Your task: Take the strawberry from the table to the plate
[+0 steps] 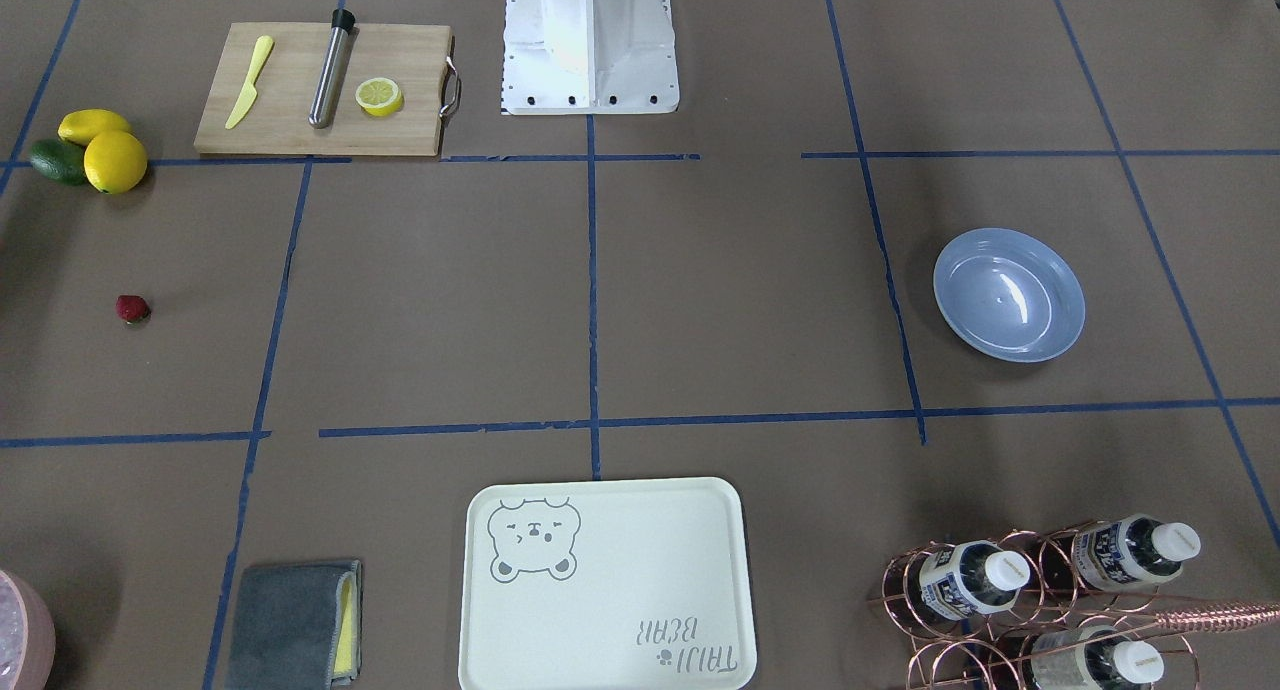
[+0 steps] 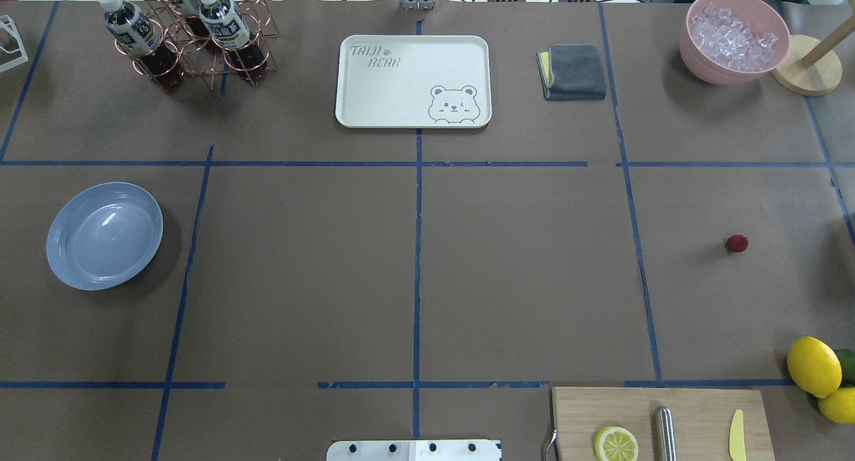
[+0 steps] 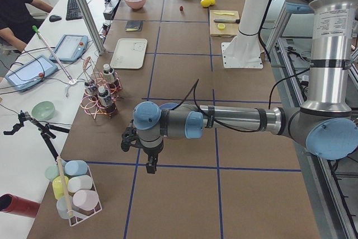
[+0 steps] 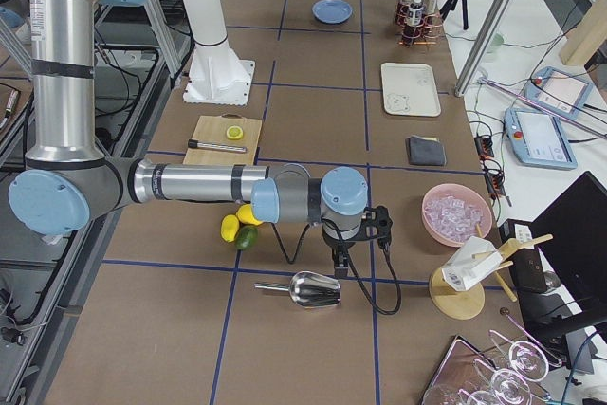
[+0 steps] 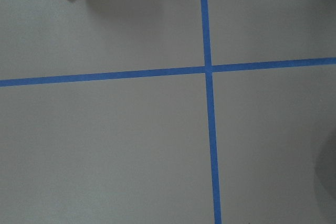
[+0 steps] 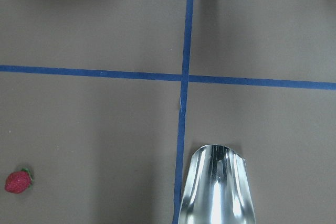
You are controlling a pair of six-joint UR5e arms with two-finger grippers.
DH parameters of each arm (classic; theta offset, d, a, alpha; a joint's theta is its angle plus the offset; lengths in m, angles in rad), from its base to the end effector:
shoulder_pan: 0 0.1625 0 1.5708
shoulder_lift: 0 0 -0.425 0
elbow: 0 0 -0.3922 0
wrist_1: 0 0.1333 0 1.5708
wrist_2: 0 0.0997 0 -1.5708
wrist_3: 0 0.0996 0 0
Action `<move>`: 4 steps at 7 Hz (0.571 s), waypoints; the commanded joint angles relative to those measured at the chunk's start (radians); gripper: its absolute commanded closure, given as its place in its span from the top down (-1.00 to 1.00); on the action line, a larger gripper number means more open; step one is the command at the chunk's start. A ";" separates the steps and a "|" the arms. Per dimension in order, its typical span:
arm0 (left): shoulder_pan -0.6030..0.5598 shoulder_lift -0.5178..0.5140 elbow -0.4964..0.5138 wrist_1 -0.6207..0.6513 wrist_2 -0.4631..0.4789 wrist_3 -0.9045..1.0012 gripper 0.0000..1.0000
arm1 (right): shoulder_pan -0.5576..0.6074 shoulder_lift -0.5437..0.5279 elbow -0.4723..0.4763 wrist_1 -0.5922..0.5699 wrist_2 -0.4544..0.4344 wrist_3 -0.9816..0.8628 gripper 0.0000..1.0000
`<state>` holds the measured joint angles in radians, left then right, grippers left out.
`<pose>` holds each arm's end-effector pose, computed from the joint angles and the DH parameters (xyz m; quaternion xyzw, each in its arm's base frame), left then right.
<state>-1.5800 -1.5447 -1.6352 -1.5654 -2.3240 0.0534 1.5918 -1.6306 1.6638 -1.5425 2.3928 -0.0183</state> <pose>-0.0696 -0.4822 0.6417 0.0268 0.3671 0.0266 0.9294 0.0702 -0.4689 0.6353 0.0360 -0.3987 -0.0110 0.9163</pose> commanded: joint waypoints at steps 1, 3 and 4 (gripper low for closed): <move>0.009 -0.002 0.002 -0.007 0.000 0.002 1.00 | -0.001 0.000 -0.003 0.001 0.002 0.000 1.00; 0.084 -0.002 -0.002 -0.149 0.000 -0.115 1.00 | -0.001 0.002 0.004 0.001 0.002 0.000 1.00; 0.150 0.000 -0.012 -0.247 0.002 -0.264 1.00 | -0.001 0.002 0.011 0.001 0.002 0.000 1.00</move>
<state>-1.4964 -1.5459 -1.6391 -1.7059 -2.3240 -0.0648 1.5908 -1.6293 1.6676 -1.5417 2.3941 -0.0188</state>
